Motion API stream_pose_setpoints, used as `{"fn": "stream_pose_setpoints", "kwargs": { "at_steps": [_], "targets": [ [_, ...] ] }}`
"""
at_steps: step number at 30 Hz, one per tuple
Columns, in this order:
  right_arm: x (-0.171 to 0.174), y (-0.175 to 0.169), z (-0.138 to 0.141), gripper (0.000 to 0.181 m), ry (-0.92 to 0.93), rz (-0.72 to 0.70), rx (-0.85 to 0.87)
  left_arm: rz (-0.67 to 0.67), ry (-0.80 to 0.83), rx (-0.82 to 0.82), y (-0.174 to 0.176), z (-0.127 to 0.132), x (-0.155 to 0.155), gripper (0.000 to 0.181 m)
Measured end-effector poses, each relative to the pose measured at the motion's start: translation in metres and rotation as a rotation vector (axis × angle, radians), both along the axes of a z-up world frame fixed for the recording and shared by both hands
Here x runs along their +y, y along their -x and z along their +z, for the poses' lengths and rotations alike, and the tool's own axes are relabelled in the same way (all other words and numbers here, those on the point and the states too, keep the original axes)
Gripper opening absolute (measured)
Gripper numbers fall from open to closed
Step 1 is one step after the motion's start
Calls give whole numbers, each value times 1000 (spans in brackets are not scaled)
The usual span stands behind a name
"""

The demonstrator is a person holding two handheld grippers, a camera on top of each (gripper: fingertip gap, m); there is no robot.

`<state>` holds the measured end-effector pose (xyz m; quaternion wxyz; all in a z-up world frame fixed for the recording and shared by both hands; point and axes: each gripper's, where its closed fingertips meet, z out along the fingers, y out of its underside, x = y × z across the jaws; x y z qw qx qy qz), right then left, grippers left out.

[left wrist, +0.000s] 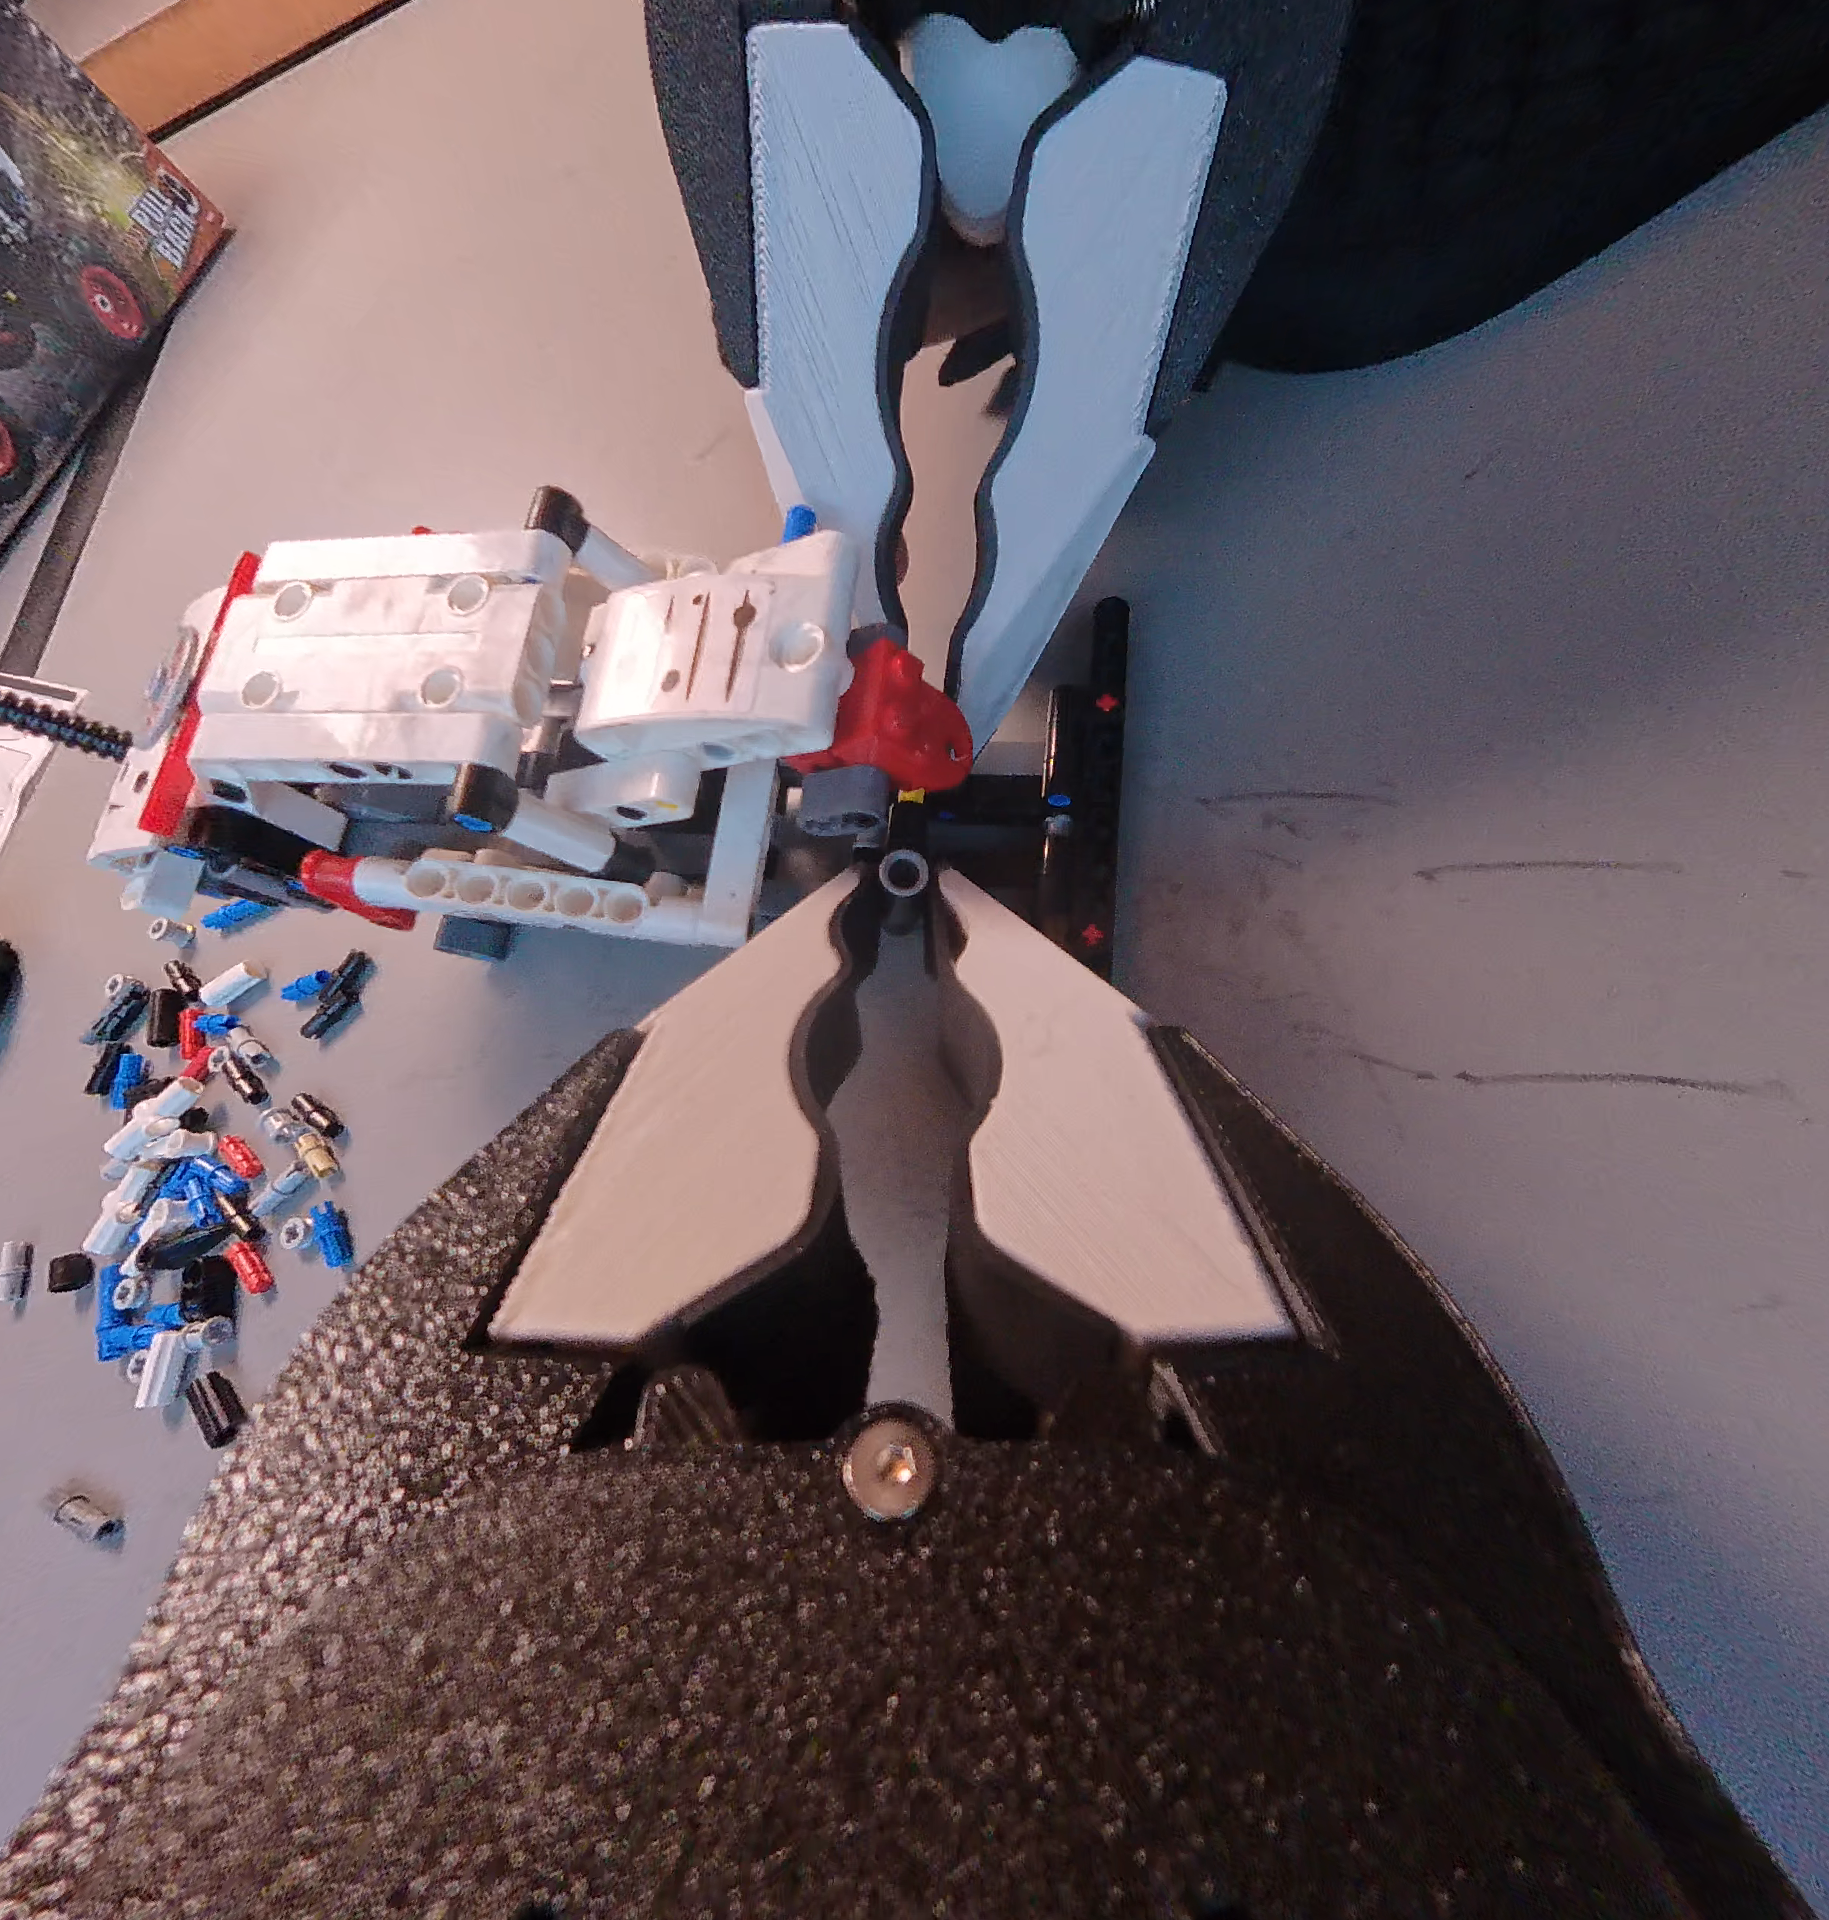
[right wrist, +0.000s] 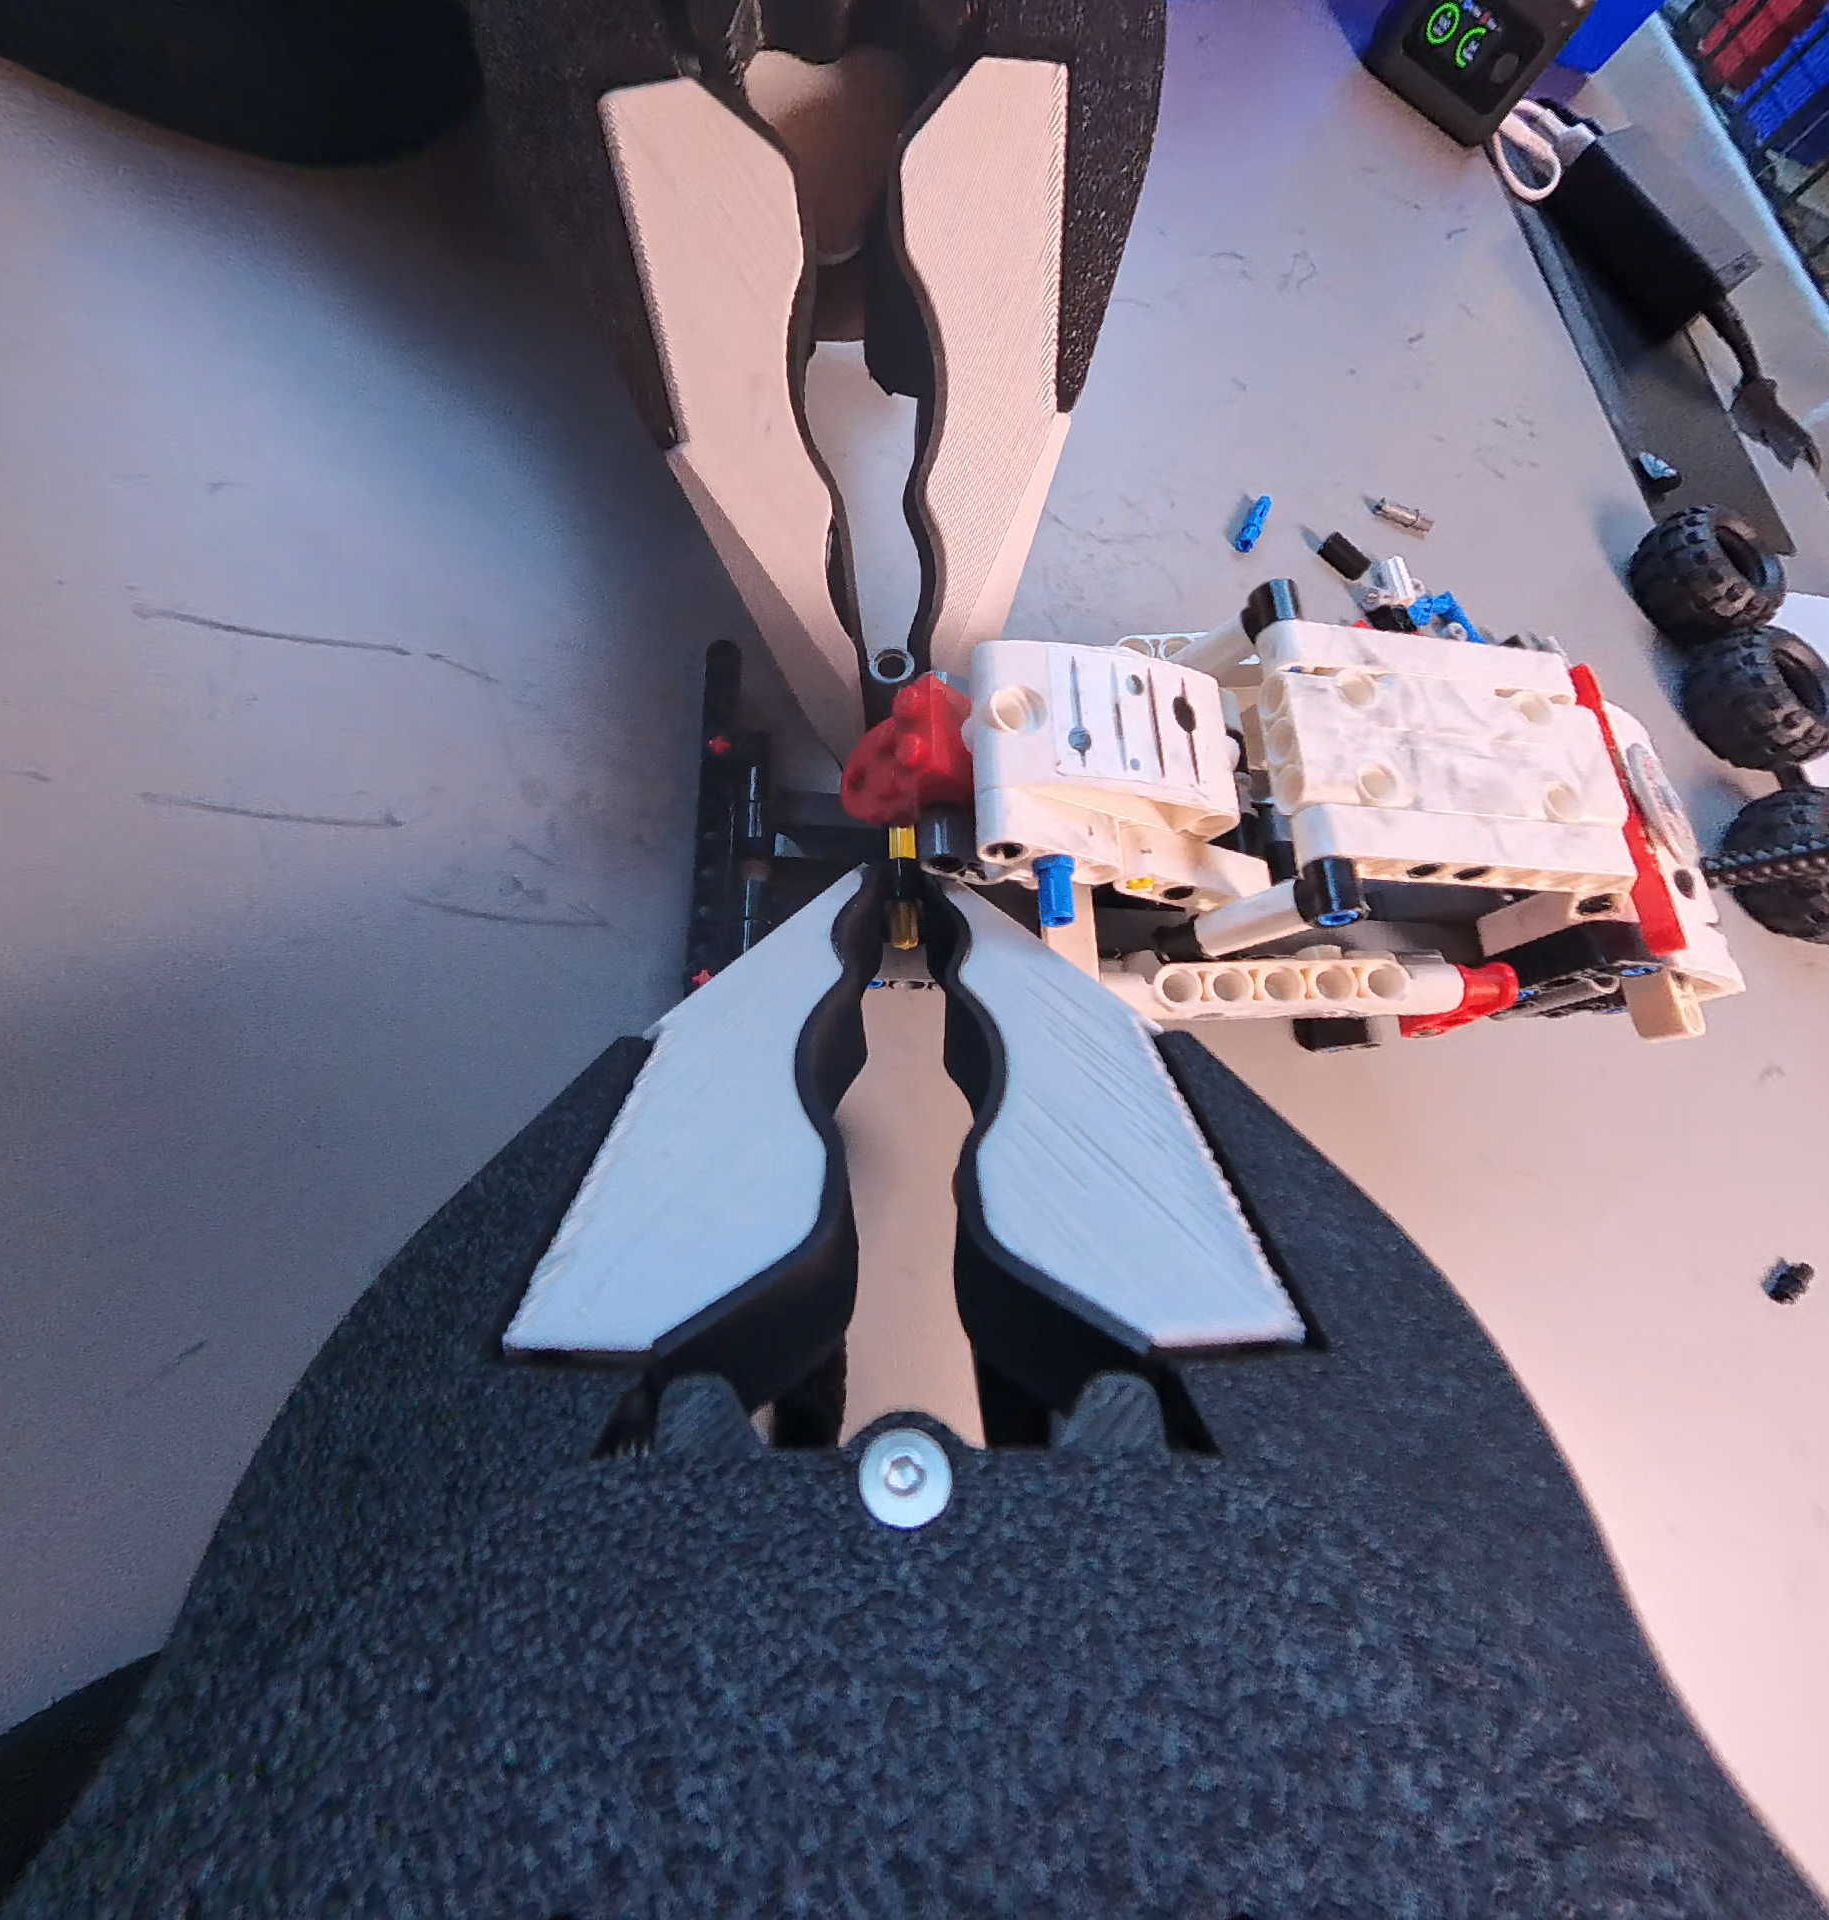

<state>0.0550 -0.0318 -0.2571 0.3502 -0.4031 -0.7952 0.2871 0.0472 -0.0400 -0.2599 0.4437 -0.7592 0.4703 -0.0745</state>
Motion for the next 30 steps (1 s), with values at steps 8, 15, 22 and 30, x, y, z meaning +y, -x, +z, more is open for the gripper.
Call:
{"fn": "stream_pose_setpoints", "kwargs": {
  "at_steps": [8, 15, 22, 30],
  "targets": [
    [-3, 1, 1, 6, 44, 8, -5, -21, 57, -64, 2, 1, -3, 6],
    [-4, 1, 1, 6, 55, 7, -4, -21, 83, -75, 3, 1, -4, 6],
    [0, 0, 7, 7, 29, -9, 41, 31, 45, -100, 10, 2, -2, 8],
    [12, -13, 36, 14, 196, -15, 107, 113, 26, -91, 49, 3, 0, 11]
  ]
}}
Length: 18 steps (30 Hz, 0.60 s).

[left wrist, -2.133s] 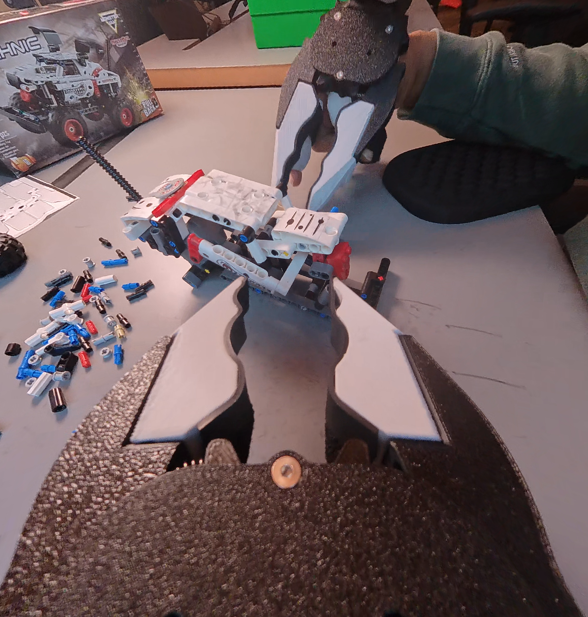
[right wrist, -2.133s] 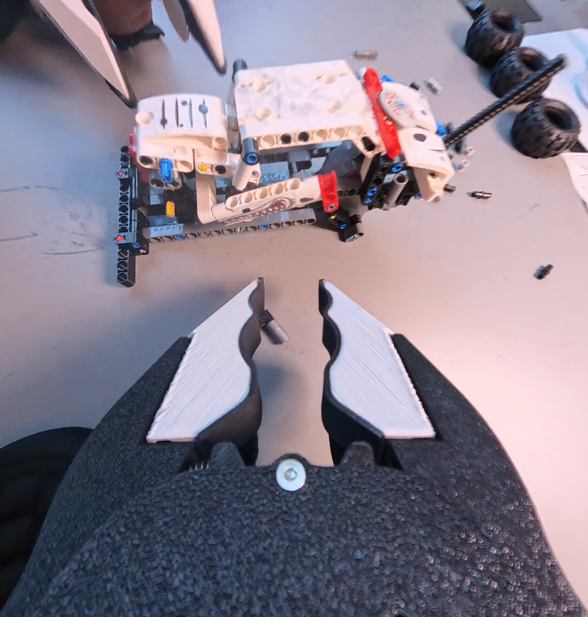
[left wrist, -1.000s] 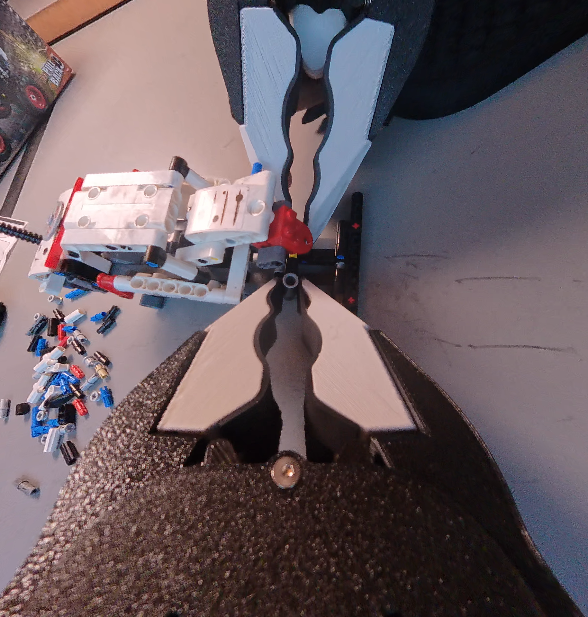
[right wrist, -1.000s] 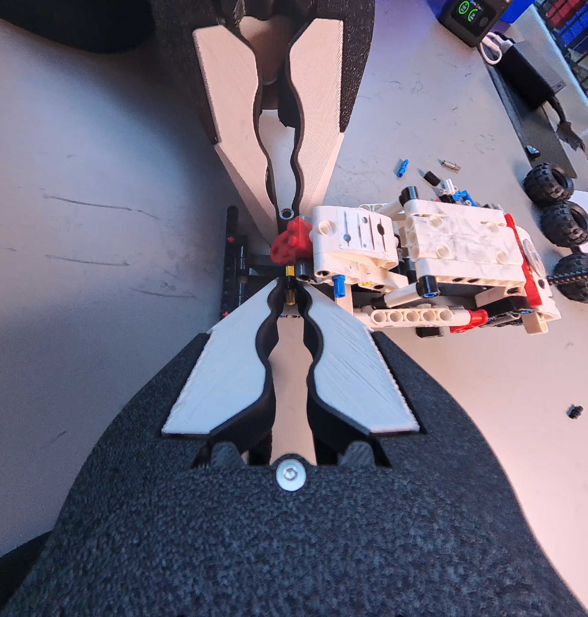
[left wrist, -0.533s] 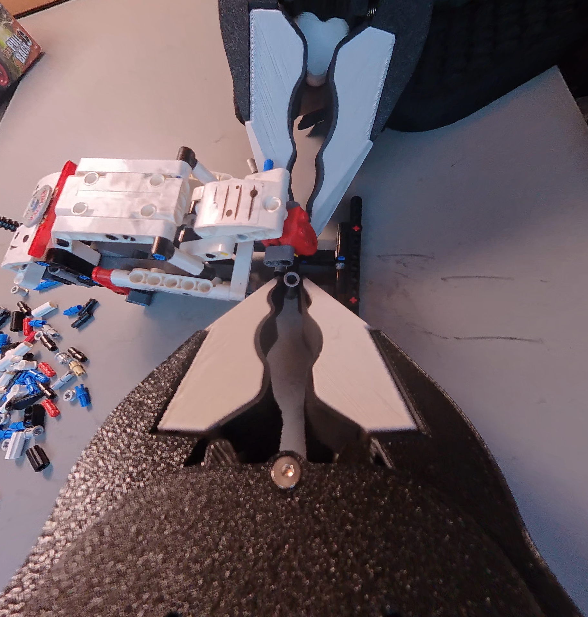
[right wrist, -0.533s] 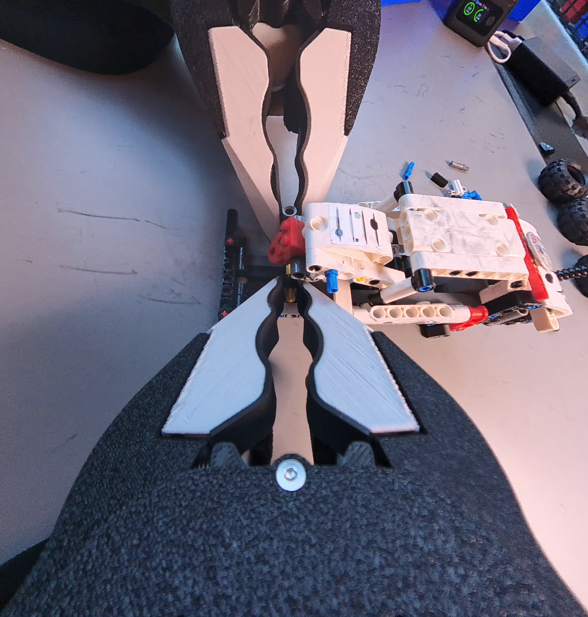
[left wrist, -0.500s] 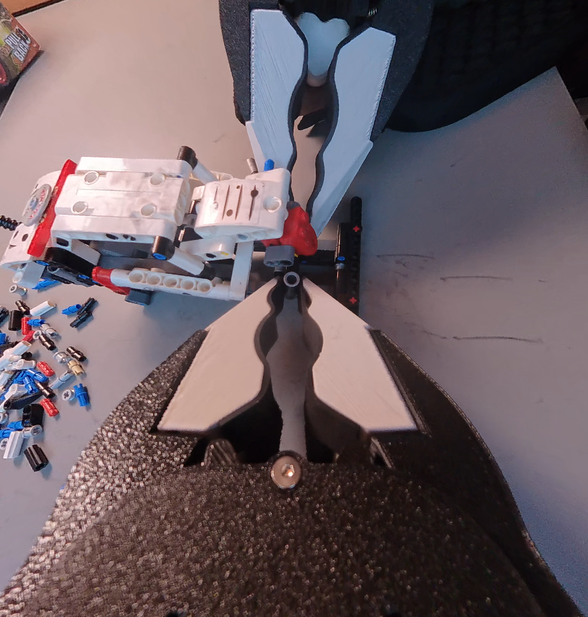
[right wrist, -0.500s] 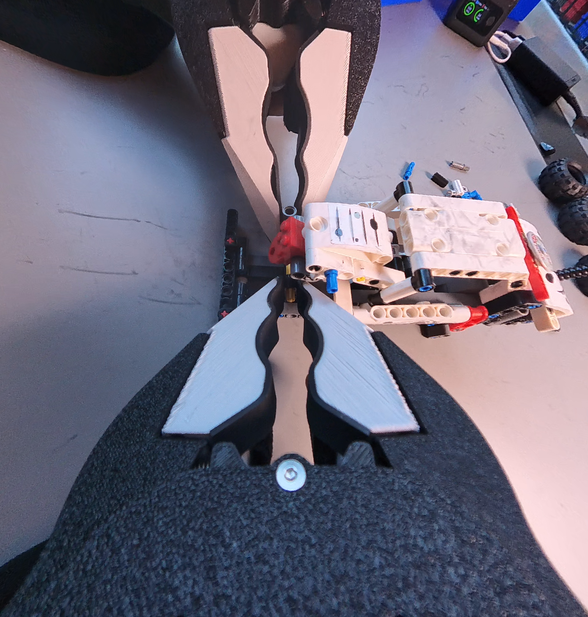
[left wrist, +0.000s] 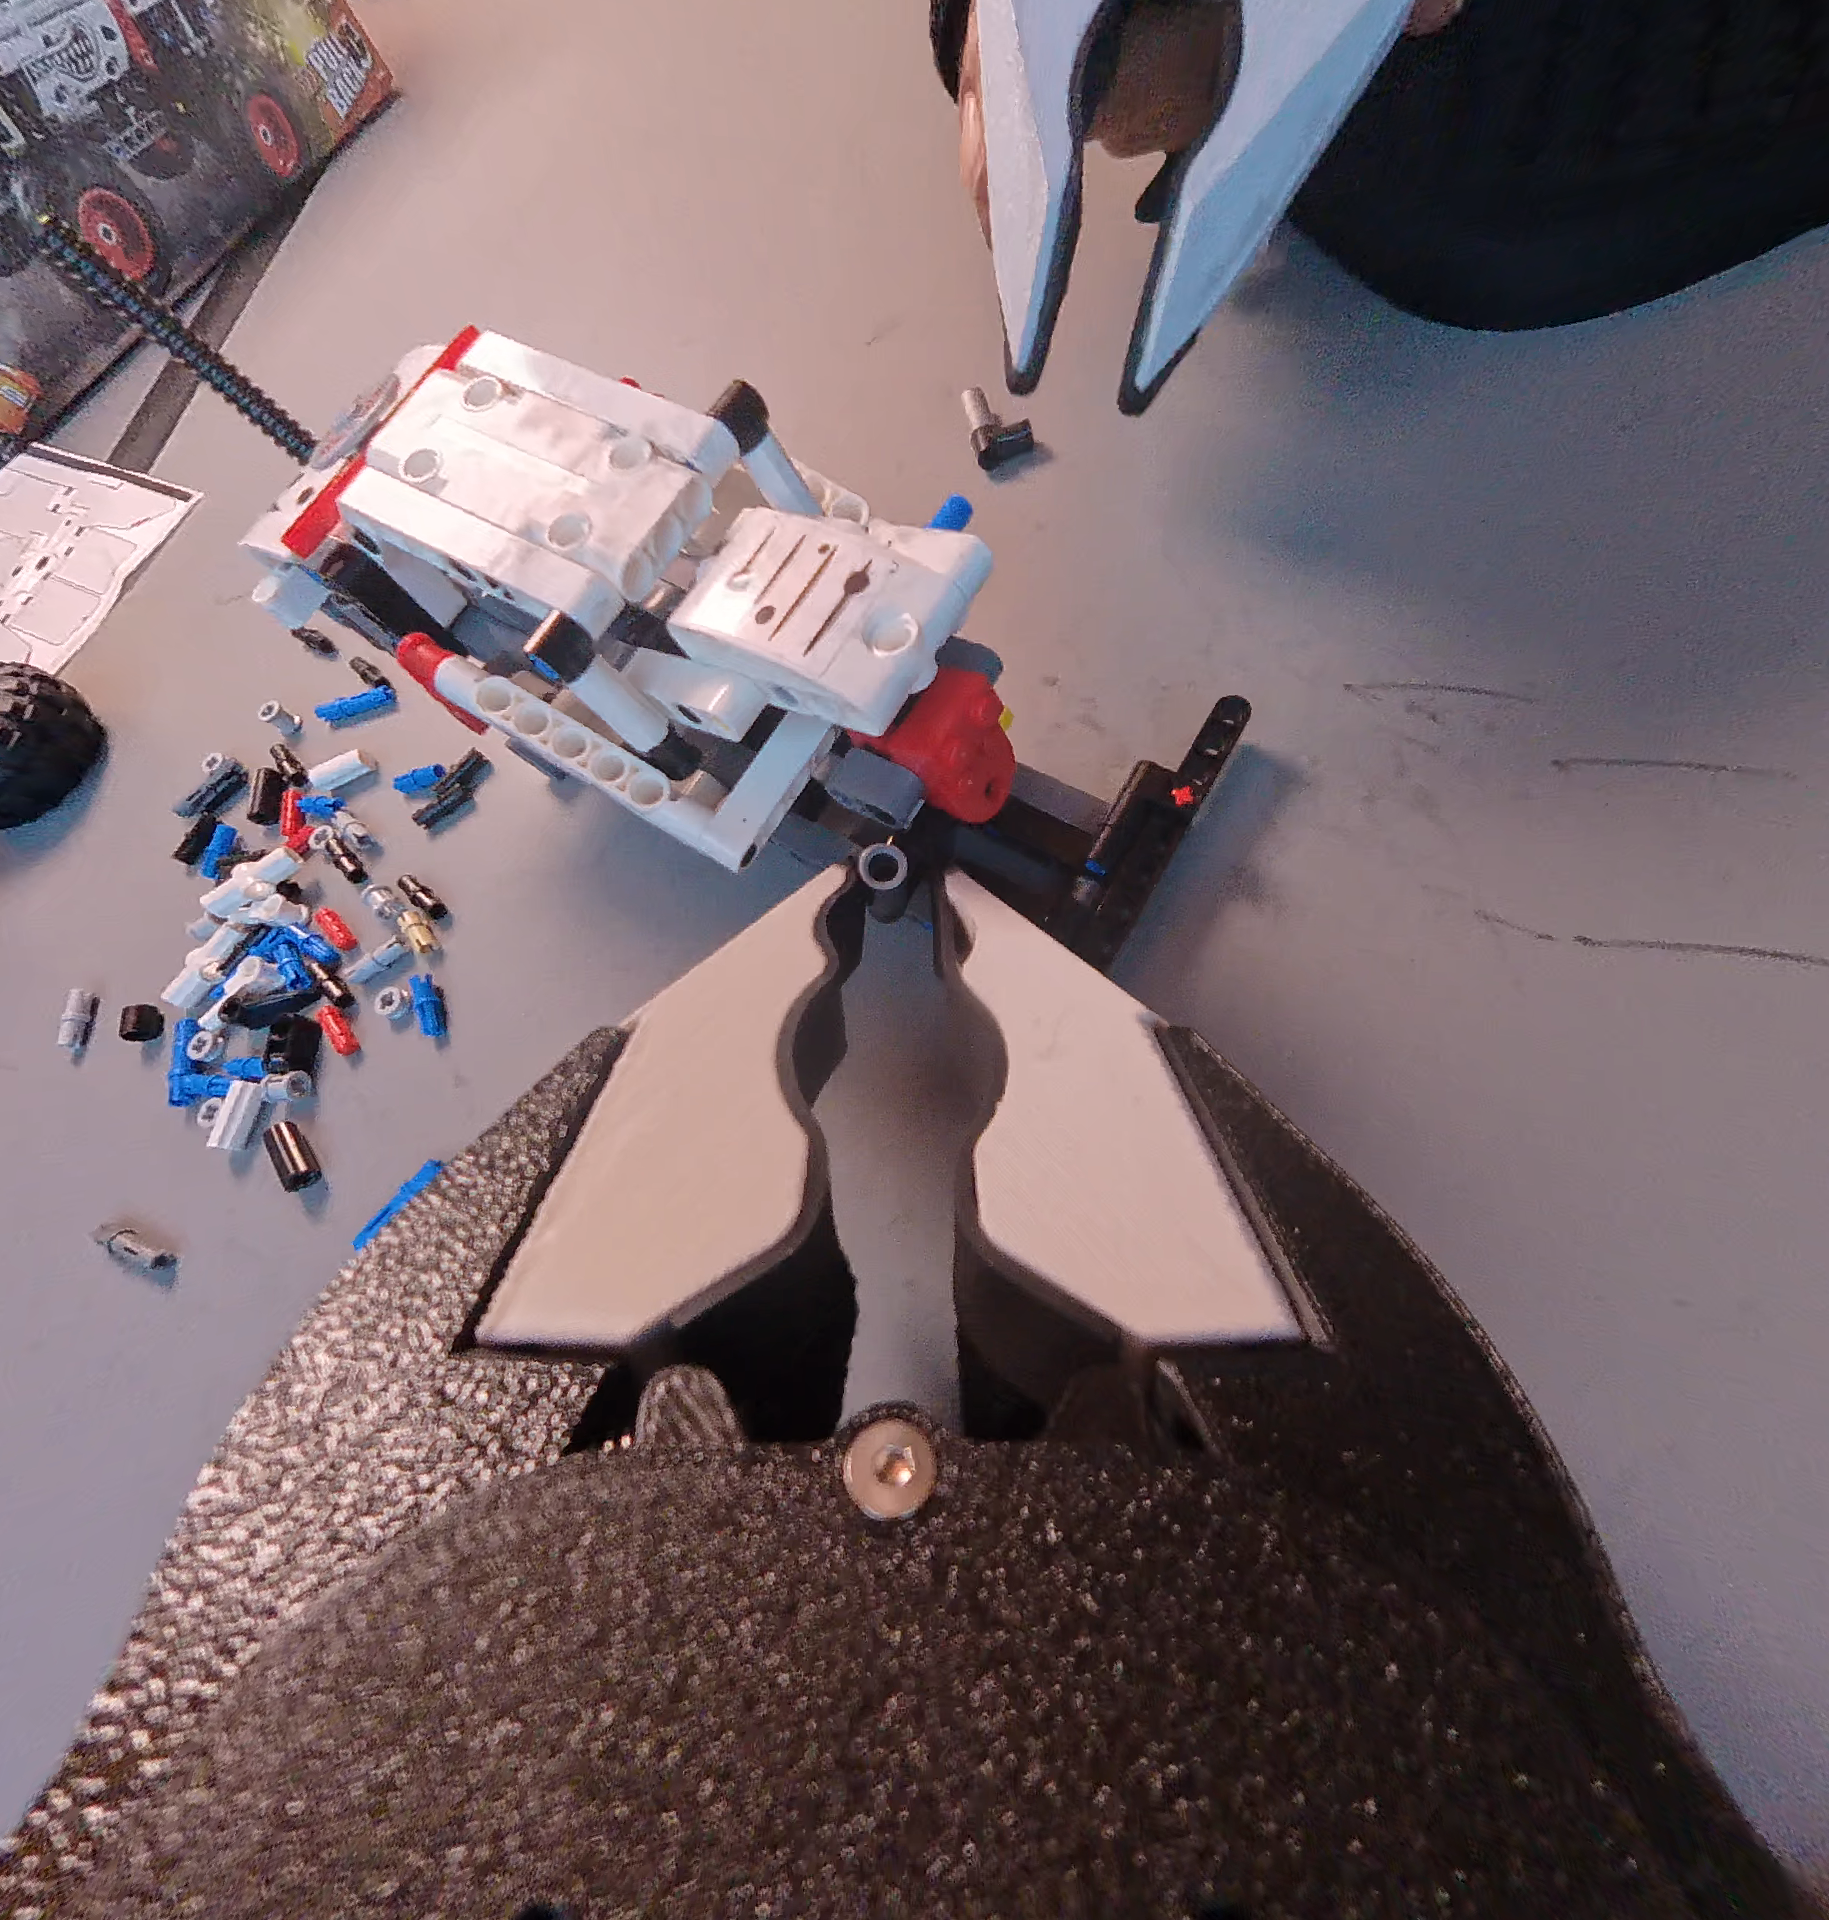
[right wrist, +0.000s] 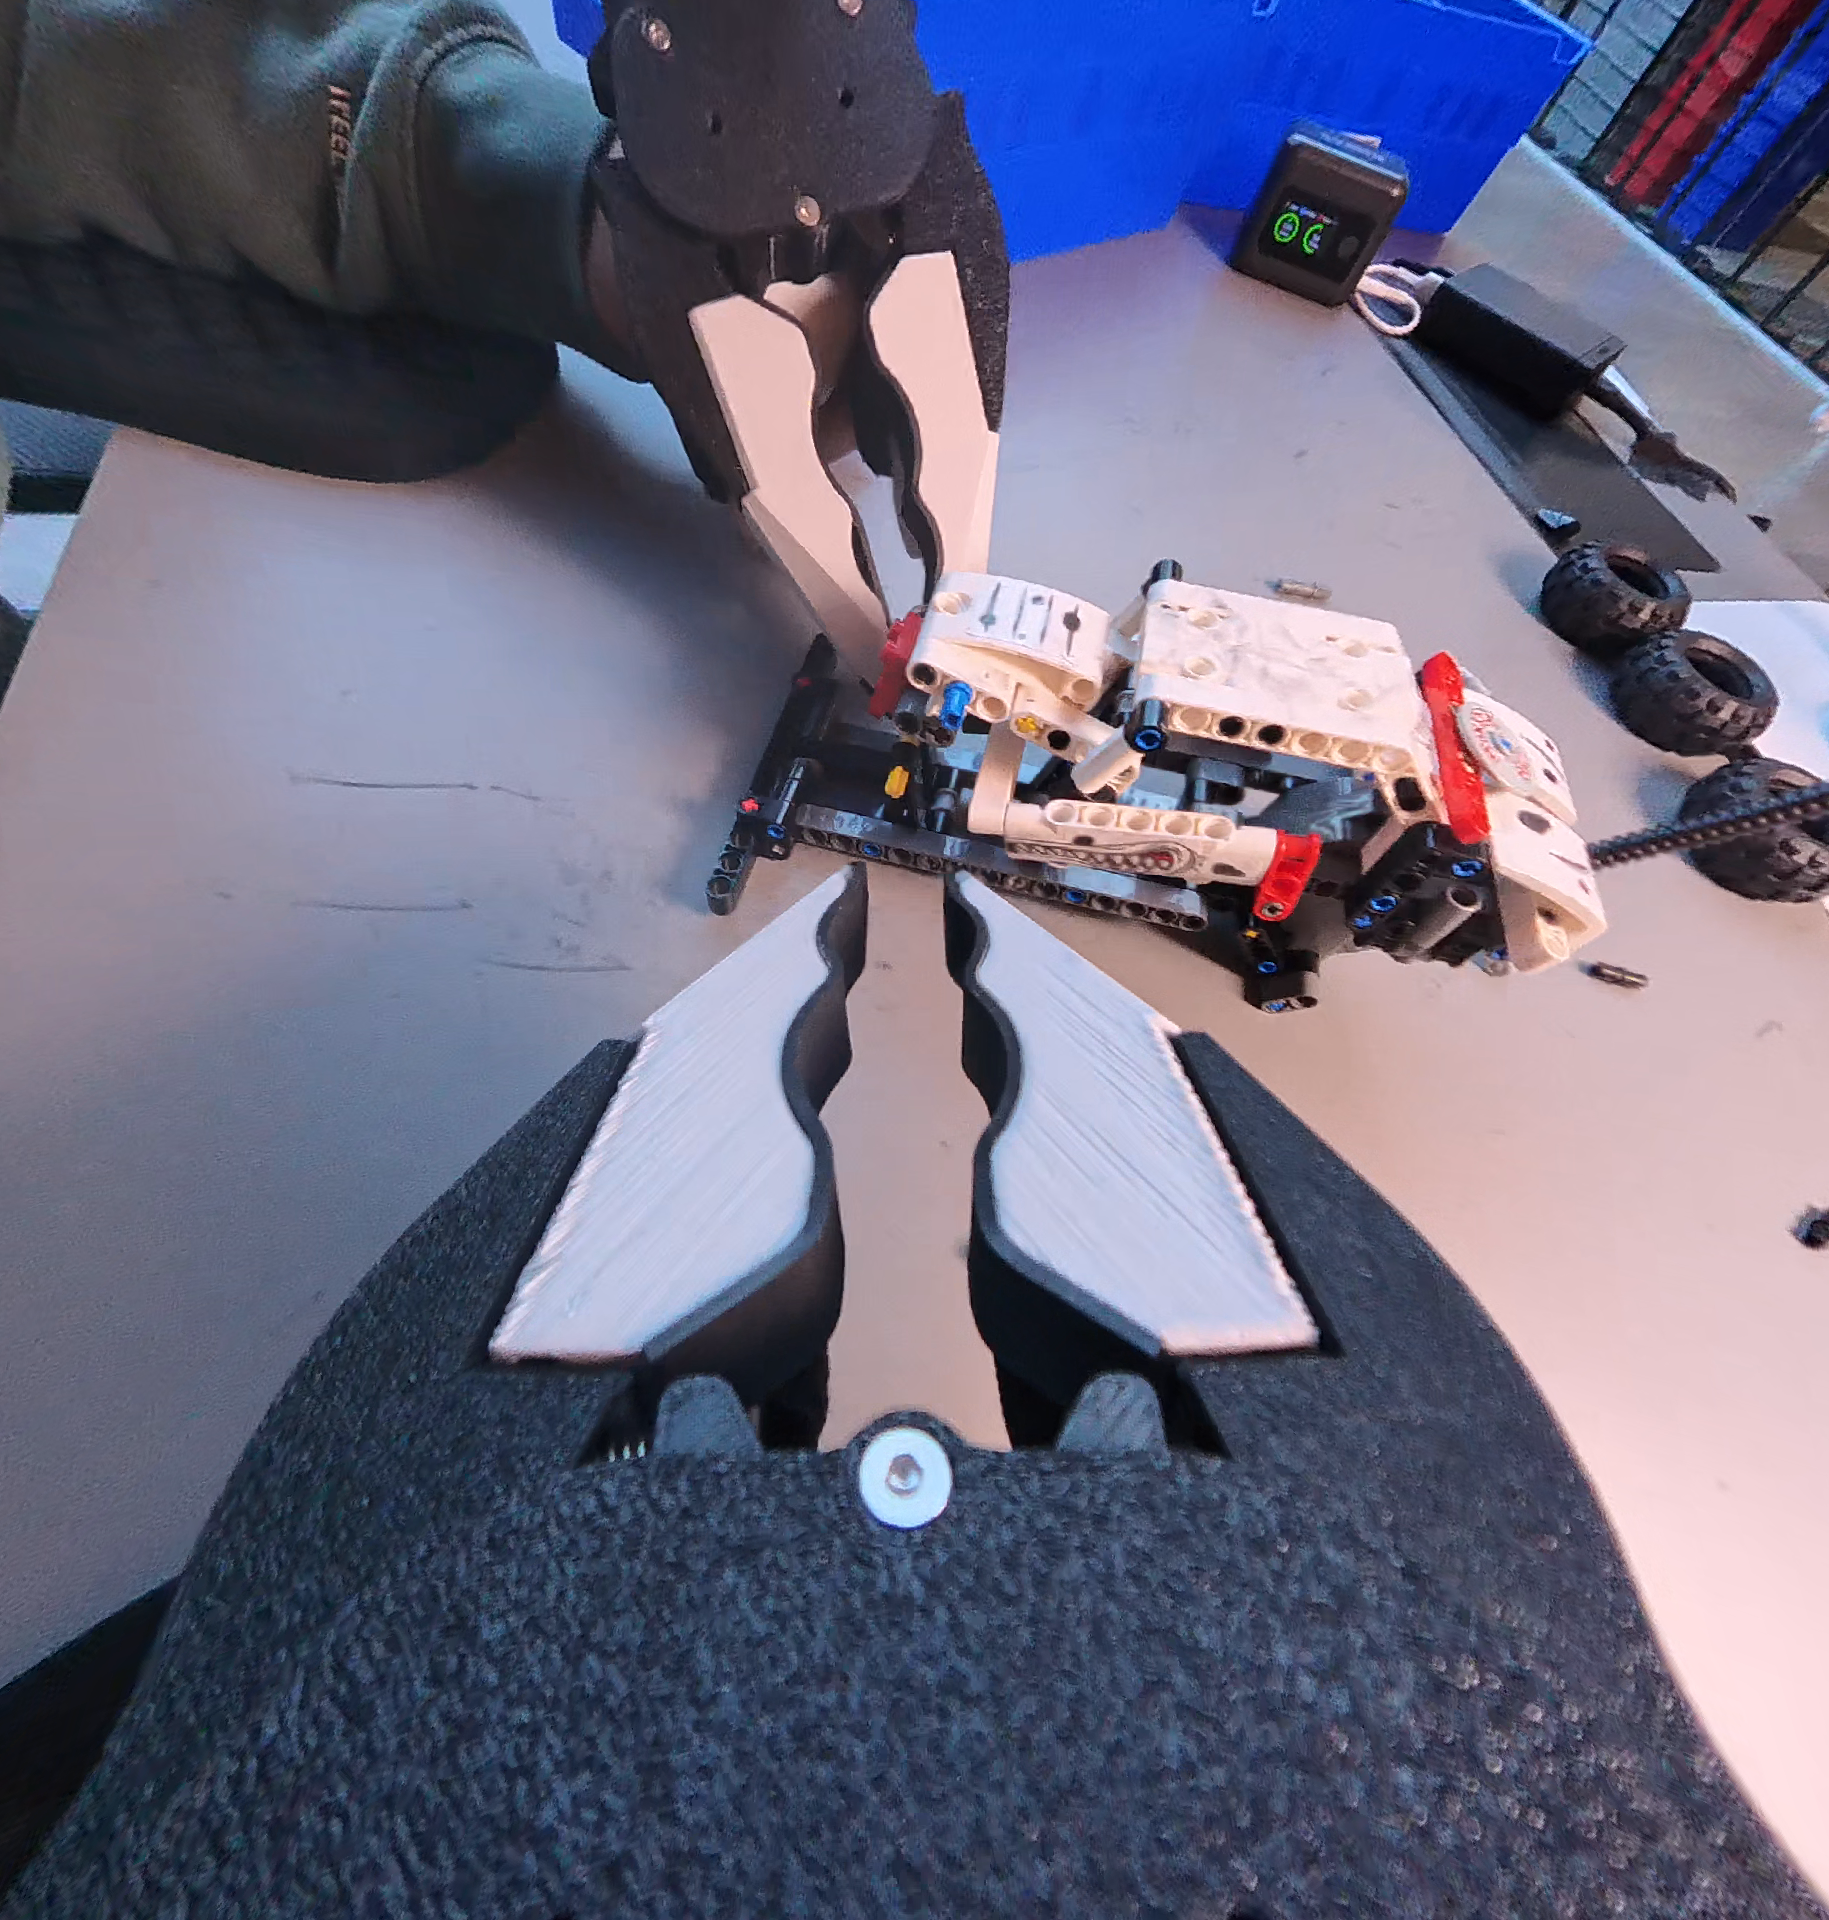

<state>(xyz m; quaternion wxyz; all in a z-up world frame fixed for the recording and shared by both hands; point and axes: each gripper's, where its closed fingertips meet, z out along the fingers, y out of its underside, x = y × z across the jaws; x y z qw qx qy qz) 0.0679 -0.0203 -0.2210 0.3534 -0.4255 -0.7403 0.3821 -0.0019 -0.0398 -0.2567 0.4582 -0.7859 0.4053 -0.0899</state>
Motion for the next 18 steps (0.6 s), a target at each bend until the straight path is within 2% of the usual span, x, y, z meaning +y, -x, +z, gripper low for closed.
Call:
{"fn": "stream_pose_setpoints", "kwargs": {
  "at_steps": [18],
  "targets": [
    [-15, 39, -32, 11, -159, -68, -71, -41, -10, -6, -12, 0, 0, 10]
  ]
}}
